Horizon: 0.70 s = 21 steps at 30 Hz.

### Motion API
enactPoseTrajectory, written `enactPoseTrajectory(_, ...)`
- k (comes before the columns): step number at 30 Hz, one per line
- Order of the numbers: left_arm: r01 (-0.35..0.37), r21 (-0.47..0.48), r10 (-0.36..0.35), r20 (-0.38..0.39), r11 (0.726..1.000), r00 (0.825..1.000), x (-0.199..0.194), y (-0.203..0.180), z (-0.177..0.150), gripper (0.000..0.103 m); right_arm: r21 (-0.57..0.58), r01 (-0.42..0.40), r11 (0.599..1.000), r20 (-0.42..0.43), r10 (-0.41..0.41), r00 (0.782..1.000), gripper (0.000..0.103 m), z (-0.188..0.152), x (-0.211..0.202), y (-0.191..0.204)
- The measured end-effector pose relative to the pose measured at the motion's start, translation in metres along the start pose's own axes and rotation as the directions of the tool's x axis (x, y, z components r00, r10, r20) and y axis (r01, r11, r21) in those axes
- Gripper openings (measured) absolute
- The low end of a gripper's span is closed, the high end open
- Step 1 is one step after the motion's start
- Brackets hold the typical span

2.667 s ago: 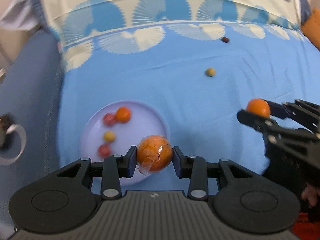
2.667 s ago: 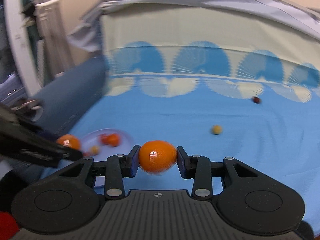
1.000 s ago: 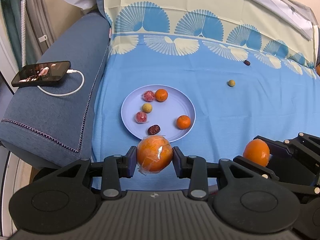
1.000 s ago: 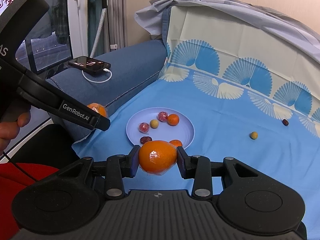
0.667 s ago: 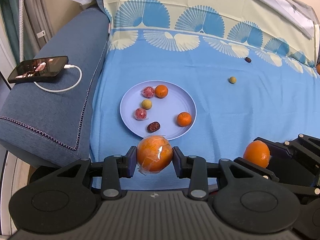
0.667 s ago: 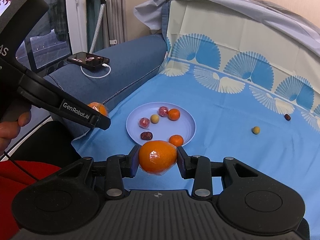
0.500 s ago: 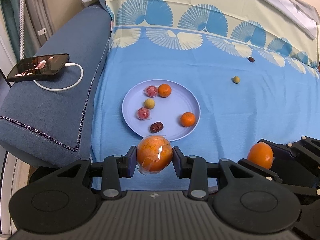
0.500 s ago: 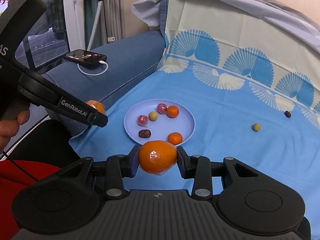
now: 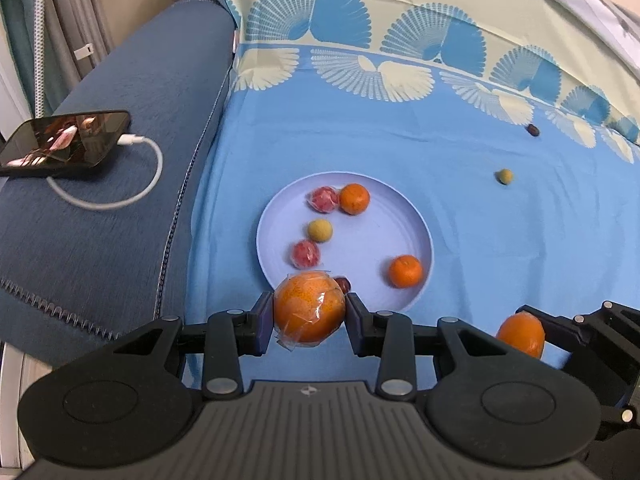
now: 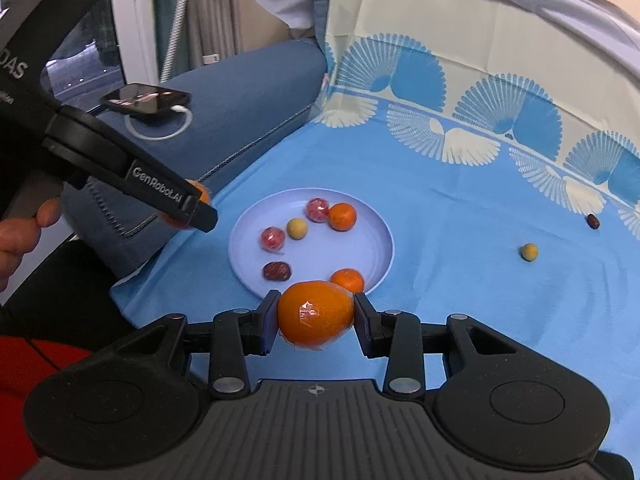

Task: Organize fruits
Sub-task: 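Carry both mandarins over the lavender plate with both tools, then open both tools to drop the mandarins onto the plate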

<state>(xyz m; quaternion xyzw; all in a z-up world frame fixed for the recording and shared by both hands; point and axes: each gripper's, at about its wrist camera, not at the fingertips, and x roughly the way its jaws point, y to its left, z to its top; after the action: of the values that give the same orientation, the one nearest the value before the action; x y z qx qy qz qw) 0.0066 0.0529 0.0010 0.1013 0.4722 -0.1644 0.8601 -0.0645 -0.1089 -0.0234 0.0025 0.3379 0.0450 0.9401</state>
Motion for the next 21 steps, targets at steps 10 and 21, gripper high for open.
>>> enactPoseTrajectory(10, -0.004, 0.025, 0.006, -0.071, 1.000, 0.997, 0.068, -0.002, 0.037, 0.041, 0.005, -0.028, 1.000, -0.062, 0.028, 0.998, 0.040, 0.017, 0.069, -0.011)
enactPoseTrajectory(21, 0.018, 0.094, -0.008, -0.109, 0.995, 0.994, 0.127, -0.007, 0.055, 0.041, -0.027, -0.001, 1.000, -0.084, -0.001, 0.996, 0.040, 0.033, 0.139, -0.033)
